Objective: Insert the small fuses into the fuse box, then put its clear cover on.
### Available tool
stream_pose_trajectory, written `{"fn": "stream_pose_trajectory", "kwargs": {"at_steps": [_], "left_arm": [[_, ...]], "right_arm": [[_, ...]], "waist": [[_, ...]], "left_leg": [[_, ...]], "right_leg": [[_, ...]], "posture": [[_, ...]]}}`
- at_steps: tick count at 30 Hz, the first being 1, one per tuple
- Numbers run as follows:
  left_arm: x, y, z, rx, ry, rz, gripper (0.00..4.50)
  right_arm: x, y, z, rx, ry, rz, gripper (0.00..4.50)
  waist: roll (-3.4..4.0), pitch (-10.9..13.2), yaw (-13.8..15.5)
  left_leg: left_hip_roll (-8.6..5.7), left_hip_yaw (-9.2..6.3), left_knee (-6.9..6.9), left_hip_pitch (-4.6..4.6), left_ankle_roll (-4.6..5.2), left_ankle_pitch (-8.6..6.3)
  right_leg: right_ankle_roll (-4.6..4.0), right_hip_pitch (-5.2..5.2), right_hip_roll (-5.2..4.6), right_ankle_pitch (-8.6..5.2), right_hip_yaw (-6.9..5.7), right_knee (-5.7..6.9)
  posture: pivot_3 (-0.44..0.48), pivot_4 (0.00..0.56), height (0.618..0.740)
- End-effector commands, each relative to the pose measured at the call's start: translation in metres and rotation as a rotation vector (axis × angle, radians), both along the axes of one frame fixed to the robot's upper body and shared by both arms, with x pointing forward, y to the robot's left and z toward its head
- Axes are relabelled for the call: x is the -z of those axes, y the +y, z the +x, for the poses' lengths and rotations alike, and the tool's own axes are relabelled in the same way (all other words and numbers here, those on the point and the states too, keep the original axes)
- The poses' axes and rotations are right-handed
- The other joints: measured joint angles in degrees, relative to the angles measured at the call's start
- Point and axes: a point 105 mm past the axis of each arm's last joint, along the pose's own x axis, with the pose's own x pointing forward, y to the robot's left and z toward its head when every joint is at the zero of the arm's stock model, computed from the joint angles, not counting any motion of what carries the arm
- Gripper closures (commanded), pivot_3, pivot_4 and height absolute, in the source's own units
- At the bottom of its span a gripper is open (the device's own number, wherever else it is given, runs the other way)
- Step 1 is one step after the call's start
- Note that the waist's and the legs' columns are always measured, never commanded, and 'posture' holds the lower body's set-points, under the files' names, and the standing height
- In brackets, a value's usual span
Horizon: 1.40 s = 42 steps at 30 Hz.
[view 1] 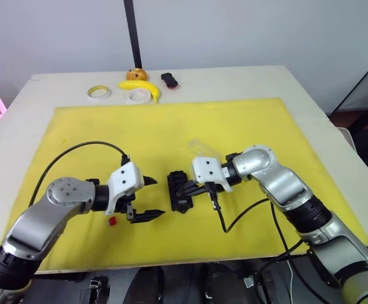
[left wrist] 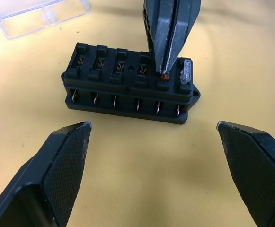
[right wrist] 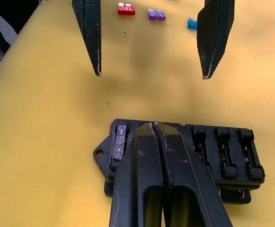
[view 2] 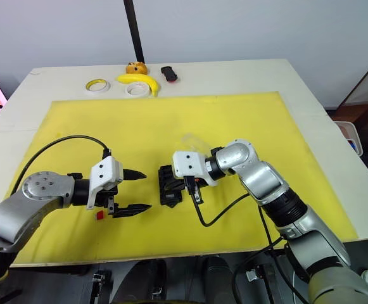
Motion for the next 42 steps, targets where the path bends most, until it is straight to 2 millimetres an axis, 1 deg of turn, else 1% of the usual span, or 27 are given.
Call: {"fn": "stream_pose_trajectory", "kwargs": {"at_steps": [1, 4, 6, 8, 10, 12, 14, 17, 18, 19, 20, 22, 23, 24, 26, 29, 32, 35, 36, 39, 42], "left_arm": [[-0.009, -0.001, -0.001, 0.01, -0.033, -0.007, 0.0], [-0.017, 0.001, -0.003, 0.004, -0.035, -0.027, 0.0], [-0.024, 0.008, -0.004, -0.01, -0.027, -0.036, 0.0], [-0.028, 0.018, -0.005, -0.033, -0.023, -0.035, 0.0], [-0.035, 0.031, -0.008, -0.065, -0.003, -0.049, 0.0], [-0.042, 0.049, -0.014, -0.102, 0.021, -0.045, 0.0], [-0.047, 0.071, -0.02, -0.146, 0.05, -0.02, 0.0], [-0.053, 0.107, -0.026, -0.255, 0.081, 0.018, 0.0], [-0.053, 0.116, -0.029, -0.281, 0.088, 0.033, 0.0], [-0.052, 0.128, -0.033, -0.314, 0.103, 0.054, 0.0], [-0.05, 0.142, -0.04, -0.35, 0.126, 0.075, 0.0], [-0.041, 0.171, -0.055, -0.415, 0.185, 0.124, 0.0], [-0.038, 0.183, -0.06, -0.443, 0.206, 0.146, 0.0], [-0.035, 0.191, -0.063, -0.462, 0.22, 0.16, 0.0], [-0.033, 0.204, -0.065, -0.496, 0.234, 0.161, 0.0], [-0.029, 0.213, -0.063, -0.518, 0.25, 0.155, 0.0], [-0.027, 0.213, -0.058, -0.512, 0.26, 0.129, 0.0], [-0.025, 0.207, -0.048, -0.484, 0.264, 0.112, 0.0], [-0.025, 0.2, -0.043, -0.456, 0.274, 0.088, 0.0], [-0.028, 0.186, -0.028, -0.405, 0.297, 0.02, 0.0], [-0.024, 0.174, -0.015, -0.324, 0.335, 0.028, 0.0]], "right_arm": [[-0.023, 0.0, 0.002, 0.01, -0.014, 0.046, 4.45], [-0.052, -0.002, -0.002, 0.013, -0.031, 0.118, 4.45], [-0.066, -0.009, 0.001, 0.052, -0.081, 0.136, 4.45], [-0.072, -0.017, 0.003, 0.089, -0.104, 0.145, 4.45], [-0.08, -0.027, 0.007, 0.118, -0.165, 0.184, 4.45], [-0.078, -0.045, 0.011, 0.144, -0.19, 0.127, 4.45], [-0.08, -0.062, 0.01, 0.151, -0.176, 0.096, 4.45], [-0.082, -0.09, 0.01, 0.195, -0.11, 0.065, 3.59], [-0.082, -0.095, 0.011, 0.211, -0.097, 0.065, 3.15], [-0.082, -0.104, 0.012, 0.234, -0.088, 0.058, 2.57], [-0.08, -0.114, 0.012, 0.251, -0.085, 0.043, 2.08], [-0.074, -0.13, 0.011, 0.283, -0.077, 0.016, 0.99], [-0.072, -0.136, 0.012, 0.299, -0.079, 0.008, 0.47], [-0.07, -0.14, 0.014, 0.318, -0.08, 0.005, 0.04], [-0.067, -0.146, 0.017, 0.349, -0.084, 0.005, 0.04], [-0.062, -0.148, 0.019, 0.365, -0.081, 0.01, 0.04], [-0.062, -0.142, 0.019, 0.372, -0.072, 0.025, 0.04], [-0.069, -0.122, 0.013, 0.318, -0.054, 0.065, 0.04], [-0.072, -0.111, 0.009, 0.281, -0.043, 0.085, 0.04], [-0.077, -0.087, -0.002, 0.198, -0.016, 0.119, 0.04], [-0.082, -0.064, -0.015, 0.098, -0.014, 0.128, 0.04]], "waist": [[0.0, 0.0, 0.03], [0.0, 0.0, 0.13], [0.0, 0.01, 0.03], [0.0, 0.01, 0.05], [0.0, 0.01, 0.05], [-0.01, 0.01, 0.05], [0.0, 0.02, 0.02], [0.03, 0.03, 0.04], [0.03, 0.03, 0.01], [0.03, 0.03, -0.1], [0.03, 0.03, -0.2], [0.02, 0.03, -0.25], [0.04, 0.03, -0.18], [0.04, 0.03, -0.13], [0.04, 0.03, -0.07], [0.04, 0.03, 0.09], [0.03, 0.03, 0.09], [0.04, 0.03, 0.07], [0.04, 0.03, 0.04], [0.04, 0.03, -0.08], [0.04, 0.03, -0.01]], "left_leg": [[0.0, 0.0, 0.0, 0.0, 0.0, 0.0], [0.01, -0.01, 0.01, -0.03, 0.0, 0.0], [0.02, -0.02, 0.01, -0.05, 0.0, 0.0], [0.03, -0.04, 0.0, -0.05, 0.0, 0.0], [0.03, -0.05, -0.01, -0.04, 0.0, 0.0], [0.03, -0.04, -0.01, -0.05, 0.0, 0.0], [0.03, -0.02, -0.01, -0.05, 0.0, 0.0], [0.03, 0.0, -0.02, -0.04, 0.0, 0.0], [0.04, 0.0, -0.04, -0.02, 0.0, 0.0], [0.05, 0.01, -0.04, -0.02, 0.0, 0.0], [0.06, 0.04, -0.05, -0.02, 0.0, 0.0], [0.09, 0.11, -0.12, -0.01, 0.0, 0.0], [0.1, 0.14, -0.17, -0.01, 0.0, 0.0], [0.09, 0.21, -0.19, 0.01, 0.0, 0.0], [0.14, 0.25, -0.18, 0.01, 0.0, 0.0], [0.21, 0.28, -0.09, 0.01, 0.0, 0.0], [0.22, 0.29, -0.1, -0.03, 0.0, 0.0], [0.23, 0.31, -0.13, -0.03, 0.0, 0.0], [0.25, 0.31, -0.13, -0.03, 0.0, 0.0], [0.33, 0.31, -0.1, -0.02, 0.0, 0.0], [0.34, 0.3, -0.09, -0.03, 0.0, 0.0]], "right_leg": [[0.0, 0.0, 0.0, 0.0, 0.0, 0.0], [0.0, -0.02, 0.0, 0.0, 0.0, 0.0], [0.0, -0.04, -0.01, 0.0, 0.0, -0.01], [0.0, -0.06, 0.0, 0.0, 0.0, 0.0], [0.0, -0.05, 0.0, 0.0, -0.01, -0.01], [0.0, -0.05, -0.01, 0.0, -0.01, -0.02], [0.0, -0.05, -0.02, 0.0, -0.01, -0.04], [-0.02, -0.06, -0.02, -0.01, -0.01, -0.06], [-0.02, -0.05, -0.01, -0.01, -0.01, -0.07], [-0.02, -0.05, -0.01, -0.02, -0.01, -0.07], [-0.03, -0.05, 0.0, -0.02, -0.01, -0.1], [-0.03, -0.07, 0.0, -0.02, -0.01, -0.14], [-0.03, -0.08, 0.0, -0.02, -0.01, -0.18], [-0.04, -0.09, -0.02, -0.02, 0.0, -0.18], [-0.22, -0.1, 0.0, -0.13, 0.0, -0.17], [-0.24, -0.1, 0.0, -0.14, 0.0, -0.18], [-0.23, -0.1, -0.04, -0.13, 0.01, -0.25], [-0.17, -0.13, -0.04, -0.09, 0.02, -0.22], [-0.06, -0.13, -0.02, -0.03, 0.02, -0.21], [-0.06, -0.15, 0.07, 0.0, 0.03, -0.16], [-0.06, -0.15, 0.13, 0.01, 0.03, -0.15]], "posture": [[0.0, 0.15, 0.74], [0.0, 0.15, 0.74], [0.0, 0.15, 0.74], [0.0, 0.15, 0.74], [0.0, 0.15, 0.74], [0.0, 0.15, 0.74], [0.0, 0.15, 0.74], [0.0, 0.15, 0.74], [0.0, 0.15, 0.74], [0.0, 0.15, 0.74], [0.0, 0.15, 0.74], [0.0, 0.15, 0.74], [0.0, 0.15, 0.74], [0.0, 0.15, 0.74], [0.0, 0.15, 0.74], [0.0, 0.15, 0.74], [0.0, 0.15, 0.74], [0.0, 0.15, 0.74], [0.0, 0.15, 0.74], [0.0, 0.15, 0.74], [0.0, 0.15, 0.74]]}}
